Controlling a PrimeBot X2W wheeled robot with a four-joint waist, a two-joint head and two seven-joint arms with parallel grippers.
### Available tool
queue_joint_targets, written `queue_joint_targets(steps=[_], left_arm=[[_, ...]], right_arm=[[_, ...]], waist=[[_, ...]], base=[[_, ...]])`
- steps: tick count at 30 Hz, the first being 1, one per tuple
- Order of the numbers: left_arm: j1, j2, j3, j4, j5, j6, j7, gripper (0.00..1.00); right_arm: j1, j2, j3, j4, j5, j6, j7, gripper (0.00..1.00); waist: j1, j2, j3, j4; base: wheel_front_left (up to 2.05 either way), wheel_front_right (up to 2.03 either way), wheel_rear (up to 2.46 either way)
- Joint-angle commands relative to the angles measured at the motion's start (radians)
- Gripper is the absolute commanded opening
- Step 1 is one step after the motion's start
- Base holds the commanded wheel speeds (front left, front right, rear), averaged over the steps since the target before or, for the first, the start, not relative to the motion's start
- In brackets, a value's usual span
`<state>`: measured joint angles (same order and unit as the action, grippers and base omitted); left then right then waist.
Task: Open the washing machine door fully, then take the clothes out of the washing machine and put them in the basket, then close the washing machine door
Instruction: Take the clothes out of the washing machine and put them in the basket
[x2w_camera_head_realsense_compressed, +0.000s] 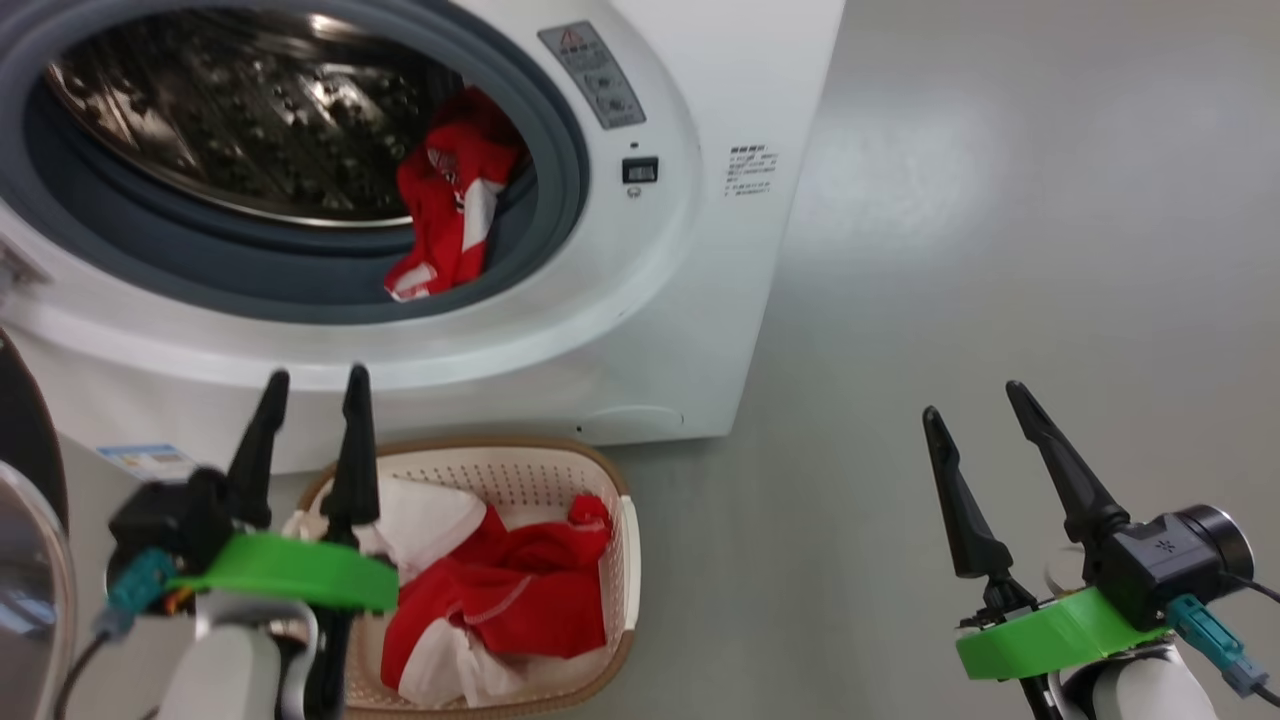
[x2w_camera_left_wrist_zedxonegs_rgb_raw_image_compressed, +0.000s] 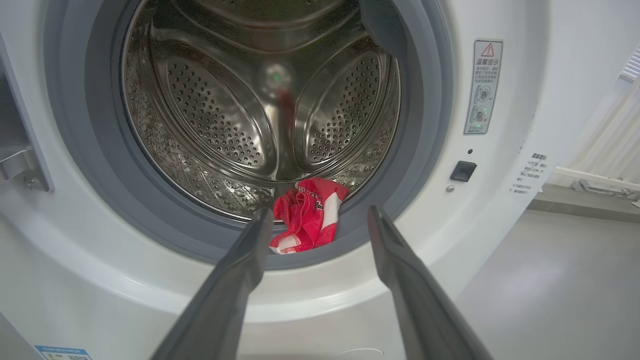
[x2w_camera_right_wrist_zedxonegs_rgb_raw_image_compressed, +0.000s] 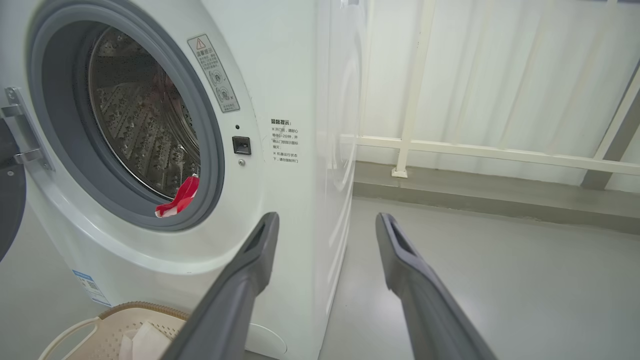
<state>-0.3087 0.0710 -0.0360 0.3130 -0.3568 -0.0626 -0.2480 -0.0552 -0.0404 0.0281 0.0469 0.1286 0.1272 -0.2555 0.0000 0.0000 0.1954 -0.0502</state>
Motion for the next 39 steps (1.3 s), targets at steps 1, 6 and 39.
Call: queue_joint_targets(steps=[1, 6, 39], left_arm=[[-0.073, 0.016, 0.031, 0.009, -0.010, -0.010, -0.007, 1.00], [-0.198, 0.019, 0.031, 0.082, -0.019, -0.023, -0.011, 1.00], [-0.869, 0.104, -0.040, 0.673, -0.279, -0.068, 0.316, 1.00]], right_arm=[[-0.040, -0.010, 0.032, -0.028, -0.010, 0.003, -0.006, 1.00], [-0.067, -0.010, 0.034, -0.035, -0.018, 0.003, -0.006, 1.00], [-0.198, -0.010, 0.095, -0.012, 0.013, 0.003, -0.006, 1.00]], waist=[[0.0000, 0.0000, 0.066, 0.008], [0.0000, 0.0000, 0.120, 0.006], [0.0000, 0.0000, 0.334, -0.098]], base=[[0.00, 0.00, 0.00], [0.00, 0.00, 0.00], [0.00, 0.00, 0.00]])
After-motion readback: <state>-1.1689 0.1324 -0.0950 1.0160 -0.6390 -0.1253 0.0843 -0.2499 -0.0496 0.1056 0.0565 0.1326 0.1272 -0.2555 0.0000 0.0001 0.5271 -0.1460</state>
